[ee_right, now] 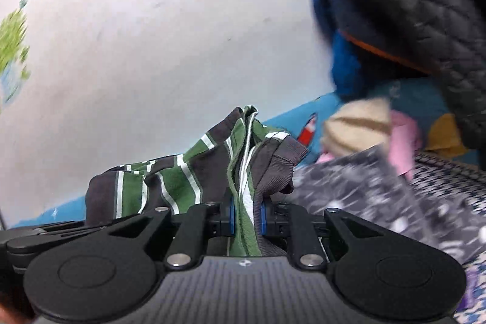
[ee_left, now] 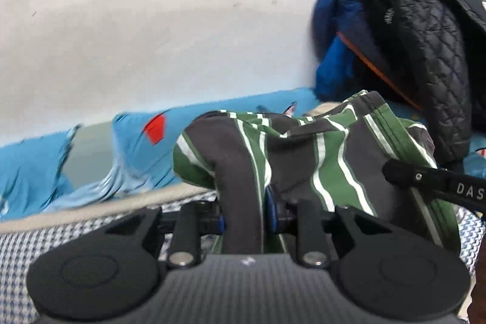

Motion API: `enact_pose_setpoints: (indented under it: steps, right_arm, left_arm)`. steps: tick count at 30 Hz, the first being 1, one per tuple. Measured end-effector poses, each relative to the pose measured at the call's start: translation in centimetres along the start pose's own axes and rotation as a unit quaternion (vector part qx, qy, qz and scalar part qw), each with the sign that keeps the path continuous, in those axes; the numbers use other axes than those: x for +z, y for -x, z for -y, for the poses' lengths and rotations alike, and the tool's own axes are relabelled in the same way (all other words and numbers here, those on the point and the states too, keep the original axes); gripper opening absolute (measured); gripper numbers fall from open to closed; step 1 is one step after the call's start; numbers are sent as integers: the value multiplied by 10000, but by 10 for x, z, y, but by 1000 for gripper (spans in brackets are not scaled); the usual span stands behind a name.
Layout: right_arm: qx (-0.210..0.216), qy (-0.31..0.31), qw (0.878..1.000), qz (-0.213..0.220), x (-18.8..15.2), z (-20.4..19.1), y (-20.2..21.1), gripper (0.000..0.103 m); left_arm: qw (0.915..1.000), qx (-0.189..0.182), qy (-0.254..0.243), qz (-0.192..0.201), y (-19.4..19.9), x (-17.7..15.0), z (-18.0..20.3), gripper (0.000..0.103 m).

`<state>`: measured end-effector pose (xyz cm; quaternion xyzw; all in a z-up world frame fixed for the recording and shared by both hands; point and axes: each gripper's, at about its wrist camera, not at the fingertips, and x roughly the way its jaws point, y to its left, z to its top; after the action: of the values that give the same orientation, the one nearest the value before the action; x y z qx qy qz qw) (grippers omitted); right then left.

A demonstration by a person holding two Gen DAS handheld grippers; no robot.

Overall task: Fold clothes
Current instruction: 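Lift the striped bundle with both grippers and carry it toward the clothes stack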

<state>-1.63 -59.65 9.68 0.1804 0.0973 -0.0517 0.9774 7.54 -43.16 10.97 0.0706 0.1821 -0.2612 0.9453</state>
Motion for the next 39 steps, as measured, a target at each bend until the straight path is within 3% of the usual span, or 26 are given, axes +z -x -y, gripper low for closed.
enact_pose_setpoints:
  steps: [6, 17, 23, 28, 31, 39]
  right_arm:
    - [-318, -275, 9987, 305, 19, 29, 7, 15]
    - [-803, -591, 9937, 512, 33, 67, -3, 15]
    - [-1034, -735, 9915, 300, 27, 83, -19, 15]
    - [-1451, -629, 9873, -120, 15, 89, -43, 18]
    - [-1768, -730, 9812, -260, 10, 98, -49, 23]
    - [-2007, -783, 9765, -78, 14, 102, -35, 27]
  left_arm:
    - [9997, -132, -182, 89, -22, 22, 39, 22]
    - [9985, -343, -421, 80, -61, 44, 78, 22]
    - [9985, -369, -362, -157, -88, 41, 83, 23]
    - [9982, -265, 77, -529, -117, 32, 68, 29]
    - [9960, -199, 464, -738, -132, 27, 49, 48]
    - [9958, 2, 630, -662, -128, 32, 29, 66]
